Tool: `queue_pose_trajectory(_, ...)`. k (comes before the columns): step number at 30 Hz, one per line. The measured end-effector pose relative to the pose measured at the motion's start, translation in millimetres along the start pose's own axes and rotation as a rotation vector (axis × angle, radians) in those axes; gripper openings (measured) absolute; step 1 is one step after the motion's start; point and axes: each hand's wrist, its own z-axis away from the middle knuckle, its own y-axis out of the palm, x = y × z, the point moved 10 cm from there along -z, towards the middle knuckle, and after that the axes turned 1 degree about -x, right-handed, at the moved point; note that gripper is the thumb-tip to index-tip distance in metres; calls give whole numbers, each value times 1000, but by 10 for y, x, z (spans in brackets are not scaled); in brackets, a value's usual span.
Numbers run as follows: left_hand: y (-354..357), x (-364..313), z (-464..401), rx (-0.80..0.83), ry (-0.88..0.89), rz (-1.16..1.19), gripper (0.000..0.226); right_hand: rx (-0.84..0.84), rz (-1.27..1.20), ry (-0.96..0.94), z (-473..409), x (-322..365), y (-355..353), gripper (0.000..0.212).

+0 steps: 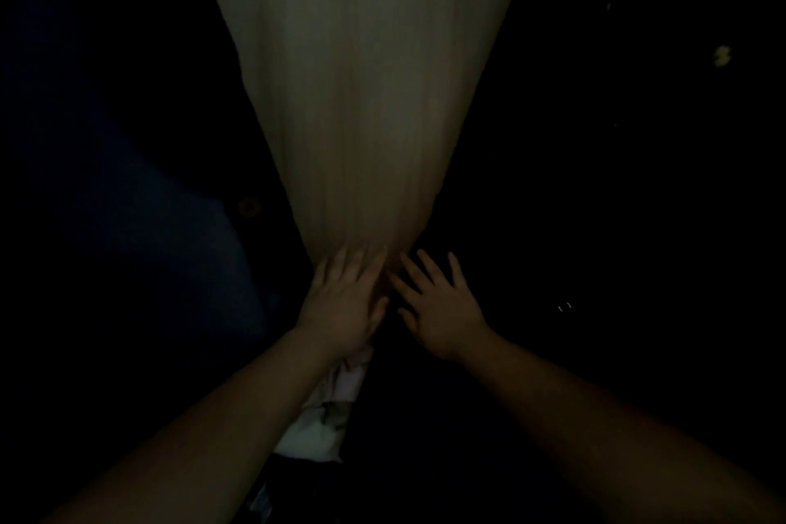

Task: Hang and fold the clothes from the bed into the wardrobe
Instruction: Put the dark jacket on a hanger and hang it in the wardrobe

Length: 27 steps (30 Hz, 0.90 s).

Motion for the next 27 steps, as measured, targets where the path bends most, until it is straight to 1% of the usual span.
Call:
queue_pose_trajectory(3,117,34,-13,28,1,-27,76,125,75,25,-73,-332,441,70)
queue_pose_trajectory(6,247,-15,-86,62,0,-49,78,257,124,177,14,-1041,803,61)
queue_pose_trajectory(9,410,-206,-204,78,40,-57,75,301,46,380,292,-1816,1013,66)
queue_pose_trajectory(11,476,-369,-304,71,65,-43,72,318,87,391,455,-2080,1101,74)
queue_pose_trajectory(13,478,-529,-396,46,80,-27,72,341,174,332,499,-2093,1123,67)
queue_pose_trajectory(15,457,-670,-443,32,97,-30,72,348,196,317,482,-2003,1093,61)
queue_pose_trajectory(18,448,-769,-418,45,111,-33,72,438,197,315,511,-1780,1043,61)
queue_pose_trajectory(20,445,-771,-346,72,109,-18,72,439,153,335,552,-1663,1009,64)
queue_pose_trajectory(24,500,-780,-96,111,141,39,71,345,-25,322,824,-1222,1023,64)
queue_pose_trajectory(26,522,-801,57,129,156,71,72,378,-115,334,1115,-991,1158,62)
queue_pose_trajectory(27,521,-824,139,137,171,77,72,424,-129,354,1282,-934,1237,62)
